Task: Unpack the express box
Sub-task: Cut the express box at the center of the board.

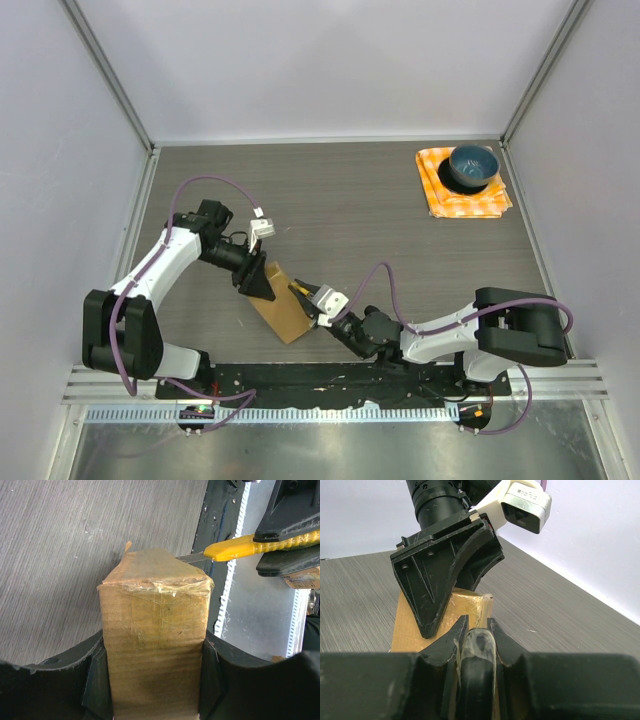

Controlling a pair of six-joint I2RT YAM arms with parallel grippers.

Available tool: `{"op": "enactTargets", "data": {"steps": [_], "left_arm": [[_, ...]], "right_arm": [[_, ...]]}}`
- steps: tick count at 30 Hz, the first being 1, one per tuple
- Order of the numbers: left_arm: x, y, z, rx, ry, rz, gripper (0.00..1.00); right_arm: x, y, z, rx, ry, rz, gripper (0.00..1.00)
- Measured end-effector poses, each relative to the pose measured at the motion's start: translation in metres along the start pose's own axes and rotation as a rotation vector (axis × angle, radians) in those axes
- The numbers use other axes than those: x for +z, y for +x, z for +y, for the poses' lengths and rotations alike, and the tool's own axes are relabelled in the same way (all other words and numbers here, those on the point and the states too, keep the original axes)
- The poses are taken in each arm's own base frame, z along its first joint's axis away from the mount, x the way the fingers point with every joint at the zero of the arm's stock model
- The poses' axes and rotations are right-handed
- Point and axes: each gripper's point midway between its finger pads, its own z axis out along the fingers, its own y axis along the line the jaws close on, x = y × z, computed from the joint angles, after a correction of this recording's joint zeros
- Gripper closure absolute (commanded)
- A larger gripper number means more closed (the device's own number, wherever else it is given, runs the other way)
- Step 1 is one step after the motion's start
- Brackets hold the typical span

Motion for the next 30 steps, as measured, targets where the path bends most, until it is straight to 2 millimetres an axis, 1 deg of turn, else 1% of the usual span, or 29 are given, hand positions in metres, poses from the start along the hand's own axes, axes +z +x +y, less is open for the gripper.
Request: {"op": "enactTargets", "data": {"steps": [15,20,30], "left_arm": [[0.000,0.000,0.000,-0.003,-0.002,0.001,0.74],[0.000,0.000,0.001,-0.004,-0.003,0.001,0.74],[0.000,0.000,0.001,-0.009,-0.005,0.001,0.74]], "right_arm": [[0.000,0.000,0.000,0.031,0.003,0.001,0.99],[-0.003,0.001,0.001,0.032,0.000,0.003,0.99],[-0.011,-0.002,0.013,0.034,-0.034,-0.001,0.99]]}}
